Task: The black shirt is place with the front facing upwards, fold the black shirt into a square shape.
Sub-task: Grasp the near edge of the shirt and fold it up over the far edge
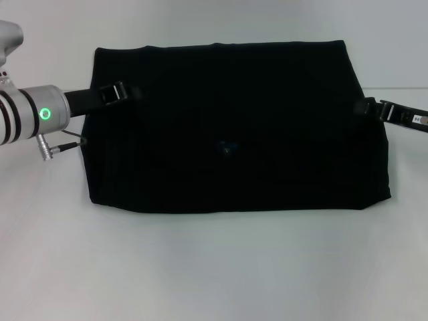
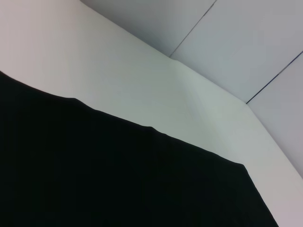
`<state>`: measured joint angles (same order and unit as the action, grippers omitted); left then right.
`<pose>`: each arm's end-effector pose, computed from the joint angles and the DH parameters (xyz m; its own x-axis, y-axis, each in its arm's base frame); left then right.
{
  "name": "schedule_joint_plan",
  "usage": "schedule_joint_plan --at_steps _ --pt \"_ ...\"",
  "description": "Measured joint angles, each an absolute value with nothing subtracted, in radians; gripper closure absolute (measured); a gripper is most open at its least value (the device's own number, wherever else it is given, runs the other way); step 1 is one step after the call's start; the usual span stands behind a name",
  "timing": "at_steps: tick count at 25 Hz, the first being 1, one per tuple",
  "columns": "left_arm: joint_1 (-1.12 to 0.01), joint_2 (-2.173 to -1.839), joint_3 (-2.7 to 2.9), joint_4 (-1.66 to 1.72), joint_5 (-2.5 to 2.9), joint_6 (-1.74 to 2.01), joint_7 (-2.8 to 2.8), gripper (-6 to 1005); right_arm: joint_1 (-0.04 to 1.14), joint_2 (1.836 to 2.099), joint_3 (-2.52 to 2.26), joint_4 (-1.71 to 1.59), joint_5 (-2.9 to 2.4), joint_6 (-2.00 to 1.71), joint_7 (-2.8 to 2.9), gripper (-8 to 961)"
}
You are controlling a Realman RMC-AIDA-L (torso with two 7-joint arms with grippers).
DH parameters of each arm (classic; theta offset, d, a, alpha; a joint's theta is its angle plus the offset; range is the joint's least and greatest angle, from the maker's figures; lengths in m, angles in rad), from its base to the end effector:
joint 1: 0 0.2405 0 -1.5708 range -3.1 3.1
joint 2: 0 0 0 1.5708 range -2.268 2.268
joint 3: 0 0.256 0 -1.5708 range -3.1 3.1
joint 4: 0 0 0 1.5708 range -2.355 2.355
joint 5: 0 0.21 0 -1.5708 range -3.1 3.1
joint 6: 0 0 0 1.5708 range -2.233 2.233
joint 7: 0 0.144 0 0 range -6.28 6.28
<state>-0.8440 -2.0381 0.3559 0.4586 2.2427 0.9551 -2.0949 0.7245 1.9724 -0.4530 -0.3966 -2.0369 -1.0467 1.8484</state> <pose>-0.2543 0.4494 0.0172 0.2404 0.6688 0.7035 0.9676 -0.2230 -0.1186 0.2885 0.4226 0.0328 0.3438 -0.6175 -0.7074 -0.9295 -0.3311 -0.1627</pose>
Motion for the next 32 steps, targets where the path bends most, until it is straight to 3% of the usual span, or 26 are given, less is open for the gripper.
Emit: schedule_joint_plan --at_steps 13,32 --pt "-0.839 -2.045 0.356 0.459 2.244 0.91 -2.094 974 0.718 1.975 -0.46 -0.396 -2.037 -0.922 1.841 873" --pt "-0.85 -2.093 0.381 0.451 2.243 0.732 -2.101 959 0.73 2.006 -0.464 -0.403 -2.029 -0.791 1.795 862"
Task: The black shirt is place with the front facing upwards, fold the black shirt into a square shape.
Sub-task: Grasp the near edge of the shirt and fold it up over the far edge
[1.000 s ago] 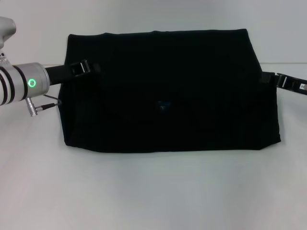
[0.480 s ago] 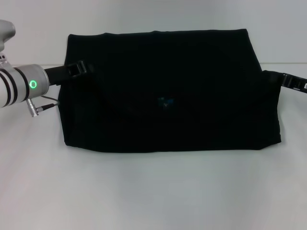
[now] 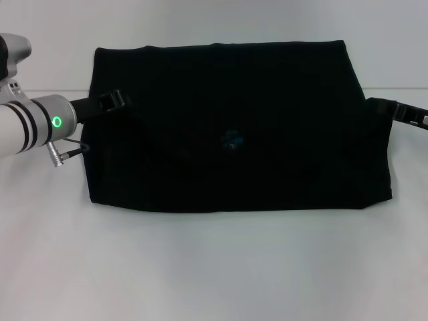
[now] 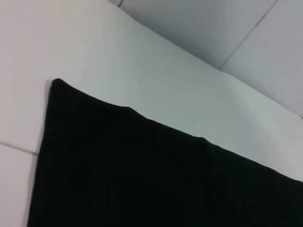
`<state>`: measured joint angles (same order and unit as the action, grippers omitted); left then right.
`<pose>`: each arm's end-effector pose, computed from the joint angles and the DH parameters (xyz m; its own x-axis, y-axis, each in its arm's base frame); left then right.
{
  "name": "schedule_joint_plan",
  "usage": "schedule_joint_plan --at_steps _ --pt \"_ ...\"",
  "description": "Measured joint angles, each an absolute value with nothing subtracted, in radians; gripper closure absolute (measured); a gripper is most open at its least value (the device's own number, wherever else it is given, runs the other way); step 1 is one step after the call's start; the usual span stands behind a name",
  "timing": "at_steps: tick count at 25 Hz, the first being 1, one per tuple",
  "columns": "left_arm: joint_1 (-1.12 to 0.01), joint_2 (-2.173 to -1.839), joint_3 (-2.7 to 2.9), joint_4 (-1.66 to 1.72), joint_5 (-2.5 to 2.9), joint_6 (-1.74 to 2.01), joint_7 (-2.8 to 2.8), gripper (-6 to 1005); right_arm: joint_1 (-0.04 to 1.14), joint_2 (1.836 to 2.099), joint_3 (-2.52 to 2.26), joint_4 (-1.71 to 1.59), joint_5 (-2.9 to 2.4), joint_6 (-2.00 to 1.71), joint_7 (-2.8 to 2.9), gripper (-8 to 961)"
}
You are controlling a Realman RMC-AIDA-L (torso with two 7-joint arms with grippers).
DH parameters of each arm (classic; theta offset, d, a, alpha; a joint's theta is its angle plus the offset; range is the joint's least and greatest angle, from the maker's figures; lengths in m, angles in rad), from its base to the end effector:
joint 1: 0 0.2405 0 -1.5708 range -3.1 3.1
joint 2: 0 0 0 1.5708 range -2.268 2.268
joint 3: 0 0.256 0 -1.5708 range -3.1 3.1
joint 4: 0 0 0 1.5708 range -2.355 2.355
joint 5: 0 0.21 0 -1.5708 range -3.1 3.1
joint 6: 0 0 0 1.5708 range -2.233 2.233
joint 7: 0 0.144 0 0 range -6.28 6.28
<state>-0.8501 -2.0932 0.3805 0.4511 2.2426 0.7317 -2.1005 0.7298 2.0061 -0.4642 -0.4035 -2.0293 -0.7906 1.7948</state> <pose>-0.2651 0.4552 0.0010 0.2263 0.6274 0.7450 0.9724 -0.1011 -0.2102 0.3095 0.4353 0.0324 0.3832 -0.5653 -0.7305 -0.9222 -0.1903 -0.3365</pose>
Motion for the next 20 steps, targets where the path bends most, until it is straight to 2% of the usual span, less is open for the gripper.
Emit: schedule_joint_plan --at_steps 8,14,20 --pt "-0.853 -2.104 0.395 0.454 2.243 0.721 -2.088 885 0.726 2.009 -0.457 -0.409 -2.02 -0.815 1.76 858" --pt "-0.844 -2.106 0.394 0.452 2.241 0.723 -2.082 777 0.715 2.015 -0.455 -0.41 -1.988 -0.836 1.744 641" --pt "-0.781 -2.083 0.386 0.464 2.183 0.782 -2.092 643 0.663 2.018 -0.453 -0.441 -1.913 -0.887 1.743 392"
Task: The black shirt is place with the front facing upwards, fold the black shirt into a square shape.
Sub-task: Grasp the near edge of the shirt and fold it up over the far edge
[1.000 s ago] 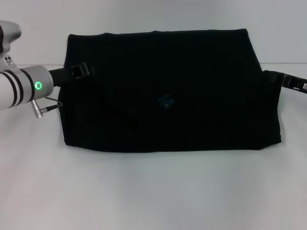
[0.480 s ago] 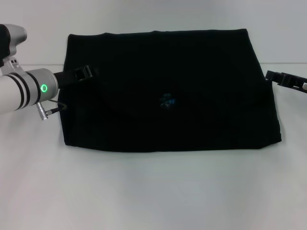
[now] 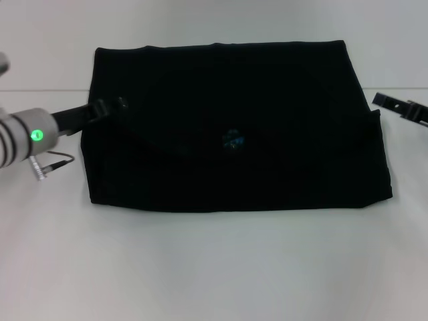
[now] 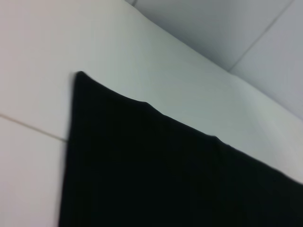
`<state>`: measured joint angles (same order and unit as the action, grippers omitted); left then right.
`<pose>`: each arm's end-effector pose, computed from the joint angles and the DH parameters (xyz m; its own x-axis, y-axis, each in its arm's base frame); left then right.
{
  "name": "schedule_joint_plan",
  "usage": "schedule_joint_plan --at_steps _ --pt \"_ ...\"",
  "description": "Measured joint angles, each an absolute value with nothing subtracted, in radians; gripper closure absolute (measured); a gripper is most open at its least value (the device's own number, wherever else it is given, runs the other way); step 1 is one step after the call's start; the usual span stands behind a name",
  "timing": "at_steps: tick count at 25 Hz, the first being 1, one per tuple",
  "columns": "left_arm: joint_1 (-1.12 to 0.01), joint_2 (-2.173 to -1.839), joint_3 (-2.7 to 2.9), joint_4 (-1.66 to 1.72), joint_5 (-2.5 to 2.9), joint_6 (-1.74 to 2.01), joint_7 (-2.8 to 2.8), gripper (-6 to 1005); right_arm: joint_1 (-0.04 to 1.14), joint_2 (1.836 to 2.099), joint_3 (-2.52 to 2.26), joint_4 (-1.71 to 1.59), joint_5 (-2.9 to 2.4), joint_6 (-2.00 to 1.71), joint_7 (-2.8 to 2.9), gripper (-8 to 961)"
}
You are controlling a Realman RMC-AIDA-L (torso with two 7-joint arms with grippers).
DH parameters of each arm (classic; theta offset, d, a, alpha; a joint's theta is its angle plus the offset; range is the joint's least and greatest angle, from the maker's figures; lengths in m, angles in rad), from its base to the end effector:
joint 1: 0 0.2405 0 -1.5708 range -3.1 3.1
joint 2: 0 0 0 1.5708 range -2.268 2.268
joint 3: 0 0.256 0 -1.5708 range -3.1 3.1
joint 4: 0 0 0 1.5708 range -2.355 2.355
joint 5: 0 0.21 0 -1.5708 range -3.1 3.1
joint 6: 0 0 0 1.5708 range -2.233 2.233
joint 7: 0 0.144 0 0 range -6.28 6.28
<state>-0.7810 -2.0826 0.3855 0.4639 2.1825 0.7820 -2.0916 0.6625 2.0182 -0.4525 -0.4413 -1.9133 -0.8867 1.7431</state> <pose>-0.2875 0.4397 0.0091 0.1665 0.6231 0.7642 0.9847 -0.0652 -0.1613 0.3166 0.4194 0.0404 0.3329 -0.5163 -0.7891 -0.9426 -0.2054 -0.2633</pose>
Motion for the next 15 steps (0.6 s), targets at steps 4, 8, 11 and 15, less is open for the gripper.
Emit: schedule_joint_plan --at_steps 4,8,11,15 --pt "-0.723 -2.043 0.385 0.465 2.116 0.865 -2.092 399 0.596 2.012 -0.451 -0.466 -1.797 -1.008 1.693 189" --pt "-0.68 -2.008 0.388 0.461 2.096 0.965 -2.104 243 0.534 2.004 -0.451 -0.468 -1.699 -1.154 1.616 43" --pt "-0.664 -1.988 0.399 0.46 2.098 1.043 -2.123 178 0.507 1.992 -0.467 -0.474 -1.722 -1.26 1.568 7" --pt "-0.629 -1.938 0.47 0.466 2.107 1.189 -2.152 140 0.492 1.985 -0.478 -0.475 -1.85 -1.396 1.463 6"
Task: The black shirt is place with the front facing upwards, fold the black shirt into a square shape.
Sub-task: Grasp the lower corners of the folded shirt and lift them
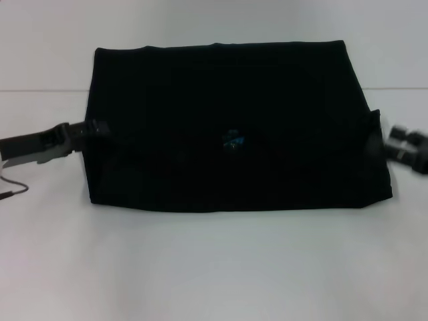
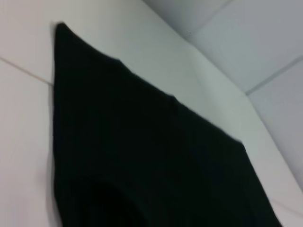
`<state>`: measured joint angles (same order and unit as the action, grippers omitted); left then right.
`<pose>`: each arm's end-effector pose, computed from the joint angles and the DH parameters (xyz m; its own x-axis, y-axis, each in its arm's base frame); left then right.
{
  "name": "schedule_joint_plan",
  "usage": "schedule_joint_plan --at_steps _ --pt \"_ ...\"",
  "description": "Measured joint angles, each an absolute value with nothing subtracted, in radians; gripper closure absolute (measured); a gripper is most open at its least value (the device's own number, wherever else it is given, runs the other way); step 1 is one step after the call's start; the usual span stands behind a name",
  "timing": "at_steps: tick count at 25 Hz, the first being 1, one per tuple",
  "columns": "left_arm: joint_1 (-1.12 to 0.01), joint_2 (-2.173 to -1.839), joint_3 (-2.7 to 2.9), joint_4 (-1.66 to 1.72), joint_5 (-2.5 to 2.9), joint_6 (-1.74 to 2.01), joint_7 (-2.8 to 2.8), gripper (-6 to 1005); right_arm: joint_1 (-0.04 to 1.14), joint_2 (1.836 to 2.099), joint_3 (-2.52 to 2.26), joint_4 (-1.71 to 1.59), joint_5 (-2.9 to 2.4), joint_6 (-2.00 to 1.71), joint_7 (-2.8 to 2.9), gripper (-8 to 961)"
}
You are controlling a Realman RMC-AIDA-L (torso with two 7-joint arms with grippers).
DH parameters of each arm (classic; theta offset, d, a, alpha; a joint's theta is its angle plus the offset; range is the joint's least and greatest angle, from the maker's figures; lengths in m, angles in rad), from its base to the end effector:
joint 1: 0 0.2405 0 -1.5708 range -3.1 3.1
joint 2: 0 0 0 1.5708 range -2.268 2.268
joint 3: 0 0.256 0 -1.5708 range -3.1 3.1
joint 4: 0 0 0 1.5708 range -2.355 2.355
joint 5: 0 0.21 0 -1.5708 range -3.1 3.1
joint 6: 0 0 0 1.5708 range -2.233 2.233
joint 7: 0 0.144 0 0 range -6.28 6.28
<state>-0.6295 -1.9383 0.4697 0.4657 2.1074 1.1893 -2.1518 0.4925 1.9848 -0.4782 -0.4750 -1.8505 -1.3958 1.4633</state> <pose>-0.3181 0.3905 0.0521 0.1079 0.7389 0.6651 0.9881 -0.1537 0.0105 0.3172 0.3455 0.0479 0.5195 -0.4321 -0.7372 -0.7829 -0.5863 -0.2082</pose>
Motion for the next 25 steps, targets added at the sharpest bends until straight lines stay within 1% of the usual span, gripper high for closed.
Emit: schedule_joint_plan --at_steps 2,5,9,11,14,25 --pt "-0.625 -1.931 0.484 0.469 2.12 1.211 -2.153 145 0.49 1.99 -0.479 -0.475 -1.923 -1.442 1.406 6" --pt "-0.625 -1.923 0.501 0.477 2.169 1.251 -2.147 152 0.488 2.008 -0.479 -0.469 -2.009 -1.48 1.311 7" --pt "-0.63 -1.93 0.564 0.503 2.202 1.276 -2.125 161 0.486 2.037 -0.479 -0.472 -2.079 -1.491 1.245 7" --pt "-0.63 -1.936 0.589 0.511 2.202 1.28 -2.098 166 0.485 2.045 -0.479 -0.473 -2.098 -1.493 1.235 8" --pt "-0.627 -1.94 0.596 0.512 2.202 1.276 -2.079 173 0.485 2.047 -0.479 -0.469 -2.105 -1.494 1.233 8" --pt "-0.607 -1.941 0.6 0.511 2.203 1.259 -2.07 198 0.485 2.045 -0.471 -0.467 -2.106 -1.518 1.24 10"
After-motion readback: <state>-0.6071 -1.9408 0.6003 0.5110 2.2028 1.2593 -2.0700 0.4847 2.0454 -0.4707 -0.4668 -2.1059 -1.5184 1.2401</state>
